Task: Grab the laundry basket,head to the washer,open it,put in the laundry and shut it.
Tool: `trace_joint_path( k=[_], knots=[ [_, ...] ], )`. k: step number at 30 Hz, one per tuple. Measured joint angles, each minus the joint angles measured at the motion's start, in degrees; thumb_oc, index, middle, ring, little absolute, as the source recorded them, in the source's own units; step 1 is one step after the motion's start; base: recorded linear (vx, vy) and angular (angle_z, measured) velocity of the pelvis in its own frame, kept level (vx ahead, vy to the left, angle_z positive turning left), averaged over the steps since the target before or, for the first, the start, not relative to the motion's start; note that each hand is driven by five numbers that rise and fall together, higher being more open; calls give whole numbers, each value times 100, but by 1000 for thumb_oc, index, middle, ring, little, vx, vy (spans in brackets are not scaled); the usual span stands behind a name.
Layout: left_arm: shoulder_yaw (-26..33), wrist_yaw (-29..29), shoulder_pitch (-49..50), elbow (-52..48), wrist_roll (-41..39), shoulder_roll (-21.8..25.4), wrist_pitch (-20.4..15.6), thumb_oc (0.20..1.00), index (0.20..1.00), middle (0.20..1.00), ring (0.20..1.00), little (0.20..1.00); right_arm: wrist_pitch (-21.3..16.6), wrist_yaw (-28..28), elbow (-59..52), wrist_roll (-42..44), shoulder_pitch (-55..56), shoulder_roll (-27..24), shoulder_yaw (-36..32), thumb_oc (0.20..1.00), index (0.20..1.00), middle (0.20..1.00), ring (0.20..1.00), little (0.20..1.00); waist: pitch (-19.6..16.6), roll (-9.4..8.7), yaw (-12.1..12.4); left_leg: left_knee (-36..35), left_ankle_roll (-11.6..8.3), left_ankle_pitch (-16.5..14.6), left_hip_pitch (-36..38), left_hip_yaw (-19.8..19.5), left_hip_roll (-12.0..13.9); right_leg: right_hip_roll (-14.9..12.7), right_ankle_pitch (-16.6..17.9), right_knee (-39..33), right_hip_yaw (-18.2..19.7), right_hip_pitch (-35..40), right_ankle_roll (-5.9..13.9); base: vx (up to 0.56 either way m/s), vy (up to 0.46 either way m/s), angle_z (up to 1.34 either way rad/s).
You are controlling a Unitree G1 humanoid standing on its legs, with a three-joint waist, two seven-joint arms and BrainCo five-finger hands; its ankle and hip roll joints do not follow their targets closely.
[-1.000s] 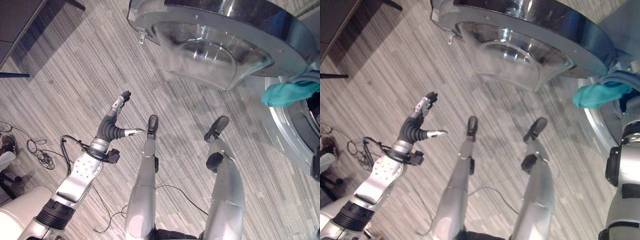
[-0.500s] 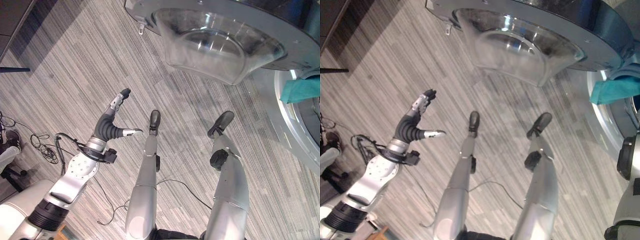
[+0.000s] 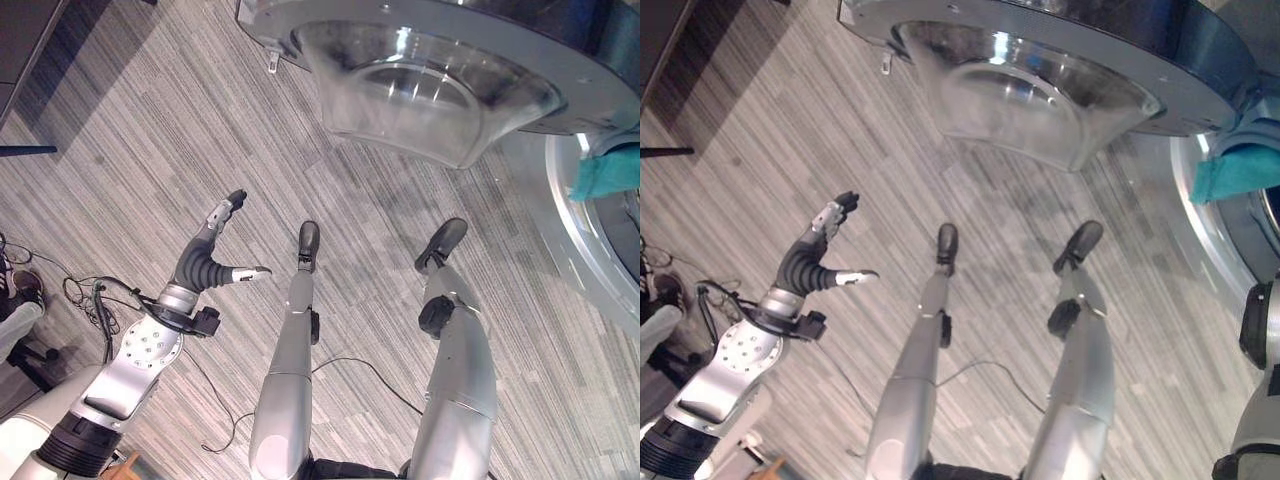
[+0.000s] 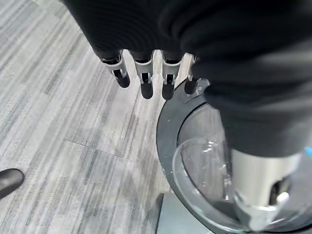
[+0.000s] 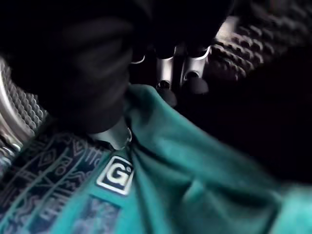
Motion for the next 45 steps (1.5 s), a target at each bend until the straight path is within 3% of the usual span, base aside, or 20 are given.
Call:
trace_joint_path(
  k=[3,6,10,11,12,14,18,20,23,25,28,31,35,38,45],
  knots=[
    [24,-26,24,-25,-2,140,2,1000,1000,1000,1000,1000,198,262,768,152,-326,-21,-254,200,200,200,200,200,4,-6,17,59,6,-7,-42,-7,-20,-21,13,1,-1,2,-18,14,-41,4],
    [55,-21,152,-25,0,205,11,1000,1000,1000,1000,1000,187,212,287,324,-73,-50,-782,200,200,200,200,200,7,-13,-20,56,6,-6,-33,-16,-31,-28,16,-11,-8,34,-16,-4,-21,2],
    [9,-29,155,-31,0,248,17,1000,1000,1000,1000,1000,83,97,-154,389,148,-50,-735,200,200,200,200,200,31,-50,-6,62,18,-14,32,9,-37,-30,44,-25,14,75,-37,-4,-2,-2],
    [-45,-50,157,-30,1,312,14,1000,1000,1000,1000,1000,68,102,-263,388,190,-47,-647,1000,1000,1000,1000,1000,31,-51,-7,76,18,-14,36,16,-37,-29,59,-25,21,75,-52,1,-15,-6],
    [-208,-162,-3,57,-60,332,4,1000,1000,1000,1000,1000,78,598,-87,590,128,-31,226,1000,1000,1000,1000,1000,32,-52,27,177,55,-39,24,51,-36,-16,80,-25,50,86,-58,6,-18,-6],
    [-352,-264,-125,58,-212,279,-5,1000,1000,1000,1000,1000,97,1053,-91,791,58,28,537,1000,1000,1000,1000,1000,28,-45,23,263,111,-77,9,92,-35,-8,104,-32,81,87,-68,15,-2,-7],
    [-291,-377,-72,56,-277,190,-10,1000,1000,1000,1000,1000,89,1628,-291,1186,163,358,361,1000,1000,1000,1000,1000,-4,-99,-73,368,96,-115,7,94,34,63,81,-55,95,132,-12,13,39,-7],
    [-170,-386,16,91,-291,134,-8,1000,1000,1000,1000,1000,-106,1751,-1233,1501,728,609,9,1000,1000,1000,1000,1000,-21,-175,-152,422,75,-144,17,79,98,161,88,-164,96,224,36,-30,71,-10],
    [73,-400,241,129,-451,-66,19,1000,1000,1000,1000,1000,-688,1645,-3812,2125,2427,1069,-997,1000,1000,1000,1000,1000,-23,-299,-386,467,37,-202,43,91,137,237,108,-265,99,294,60,21,35,-9],
    [222,-447,342,212,-443,-52,16,1000,1000,1000,1000,1000,-1050,1900,-5388,2167,3658,1308,-1556,1000,1000,1000,1000,1000,-24,-303,-476,420,29,-207,109,125,183,335,124,-385,197,374,92,-8,51,-13],
    [326,-447,350,327,-441,-26,-4,1000,1000,1000,1000,1000,-1389,1866,-6146,1992,4372,1731,-1824,1000,1000,1000,1000,1000,-28,-301,-584,399,9,-253,286,148,214,377,153,-463,201,545,135,-7,57,-9],
    [595,-440,534,210,-431,-22,-76,1000,1000,1000,1000,1000,-1541,1569,-7669,1007,5584,2184,-2016,1000,1000,1000,1000,1000,-30,-300,-633,339,15,-261,376,156,223,406,163,-545,188,640,139,-5,83,0],
    [663,-443,686,143,-433,-12,-62,1000,1000,1000,1000,1000,-1582,1681,-7758,311,6268,2586,-1852,1000,1000,1000,1000,1000,-28,-306,-668,359,-8,-316,478,151,225,416,170,-632,163,821,144,0,32,1],
    [676,-446,916,-8,-438,-1,-78,1000,1000,1000,1000,1000,-1396,1868,-7064,118,6540,3066,-1358,1000,1000,1000,1000,1000,-39,-366,-643,414,3,-403,602,148,222,423,172,-703,148,1015,149,-6,12,1],
    [680,-366,1038,-30,-438,201,-85,1000,1000,1000,1000,1000,-1239,1729,-5403,164,4958,3217,-1285,1000,1000,1000,1000,1000,-35,-382,-442,455,14,-418,443,68,212,417,196,-734,73,951,171,3,4,3]
  ],
)
